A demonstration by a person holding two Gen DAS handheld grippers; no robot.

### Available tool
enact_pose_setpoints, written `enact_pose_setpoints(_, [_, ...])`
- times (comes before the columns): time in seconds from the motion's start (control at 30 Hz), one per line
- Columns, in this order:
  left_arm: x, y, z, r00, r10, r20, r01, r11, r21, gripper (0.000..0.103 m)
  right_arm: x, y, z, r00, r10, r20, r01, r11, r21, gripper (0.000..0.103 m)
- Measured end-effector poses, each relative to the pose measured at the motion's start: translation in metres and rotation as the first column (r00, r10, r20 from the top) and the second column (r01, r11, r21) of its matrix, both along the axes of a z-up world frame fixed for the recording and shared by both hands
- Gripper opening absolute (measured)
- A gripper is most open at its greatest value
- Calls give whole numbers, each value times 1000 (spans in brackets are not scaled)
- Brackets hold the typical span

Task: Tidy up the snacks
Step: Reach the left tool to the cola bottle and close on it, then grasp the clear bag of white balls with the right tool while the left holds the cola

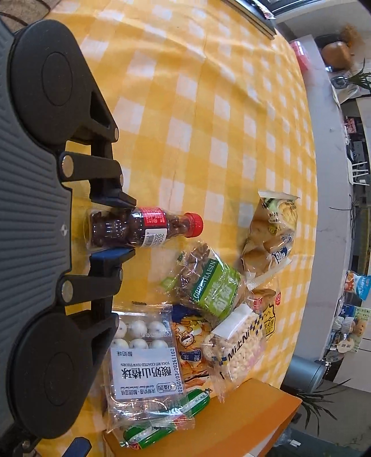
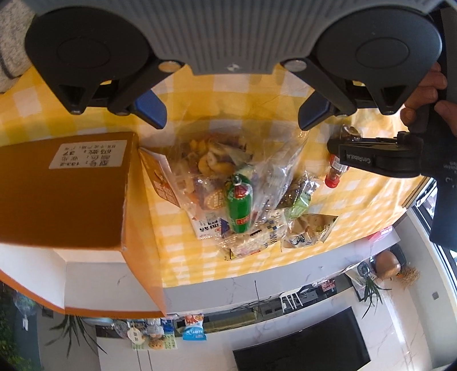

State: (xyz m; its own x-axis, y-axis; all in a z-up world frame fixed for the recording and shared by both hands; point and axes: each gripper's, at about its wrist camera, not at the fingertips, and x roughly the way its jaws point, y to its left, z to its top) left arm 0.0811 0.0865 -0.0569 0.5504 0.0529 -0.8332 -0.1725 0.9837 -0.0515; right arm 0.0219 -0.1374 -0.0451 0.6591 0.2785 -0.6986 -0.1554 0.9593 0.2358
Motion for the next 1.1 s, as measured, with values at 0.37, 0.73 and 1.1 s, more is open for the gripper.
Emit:
enact_pose_setpoints(0.37, [-30,9,3,998,-41,-50,36,996,-83,33,0,13,-4,999,36,-17,-37,996,-76,95])
enact_pose_setpoints(0.73, [-35,11,0,1000,-21,-7,20,996,-92,41,-17,20,4,997,-50,56,48,998,37,63])
enact_pose_setpoints(1.1, [-36,7,-1,1000,11,21,-10,999,-51,35,1,30,-8,985,-162,-59,172,936,305,43])
